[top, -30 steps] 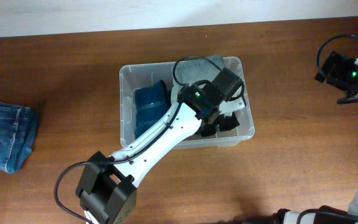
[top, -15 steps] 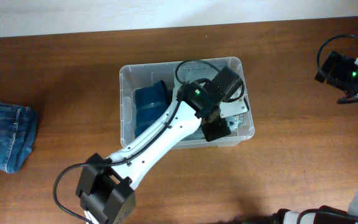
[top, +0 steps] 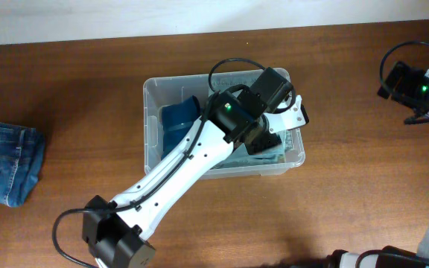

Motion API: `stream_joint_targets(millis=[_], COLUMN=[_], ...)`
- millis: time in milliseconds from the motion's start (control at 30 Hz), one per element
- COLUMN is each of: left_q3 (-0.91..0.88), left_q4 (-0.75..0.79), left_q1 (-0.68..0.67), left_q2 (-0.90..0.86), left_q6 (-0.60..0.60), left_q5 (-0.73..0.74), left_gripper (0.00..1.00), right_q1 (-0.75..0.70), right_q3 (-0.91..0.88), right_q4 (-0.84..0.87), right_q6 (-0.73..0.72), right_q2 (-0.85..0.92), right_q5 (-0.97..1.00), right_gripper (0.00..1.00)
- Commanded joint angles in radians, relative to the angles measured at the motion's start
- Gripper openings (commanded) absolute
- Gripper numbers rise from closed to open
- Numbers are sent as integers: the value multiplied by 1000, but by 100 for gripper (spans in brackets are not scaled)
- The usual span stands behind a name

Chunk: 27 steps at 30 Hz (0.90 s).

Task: Pack container
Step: 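Lower the light-blue denim onto the black garments in the box's right side, then open the left gripper and press the denim flat in the box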

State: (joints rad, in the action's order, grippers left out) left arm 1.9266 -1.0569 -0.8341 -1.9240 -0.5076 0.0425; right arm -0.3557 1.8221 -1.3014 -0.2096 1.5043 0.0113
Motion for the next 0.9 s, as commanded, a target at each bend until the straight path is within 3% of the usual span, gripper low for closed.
stream_joint_targets(millis=[0, 100, 333, 467, 867], left_q3=[19, 19, 19, 19, 19], left_q4=[16, 64, 316, 372, 544], left_q1=[0, 2, 69, 108, 116], left_q2=[14, -3, -29, -73, -302], left_q6=[-1, 8, 257, 357, 460], left_q5=[22, 21, 11, 11, 13], left_gripper=[2, 1, 1, 1, 1], right_q1=[-5, -5, -5, -5, -5], right_q3=[0, 0, 0, 0, 0], right_q4=[3, 3, 3, 3, 3], right_q6=[-4, -4, -4, -4, -4], right_q2=[1, 1, 1, 1, 1], right_q5=[8, 8, 8, 8, 8], right_gripper=[99, 99, 99, 99, 99])
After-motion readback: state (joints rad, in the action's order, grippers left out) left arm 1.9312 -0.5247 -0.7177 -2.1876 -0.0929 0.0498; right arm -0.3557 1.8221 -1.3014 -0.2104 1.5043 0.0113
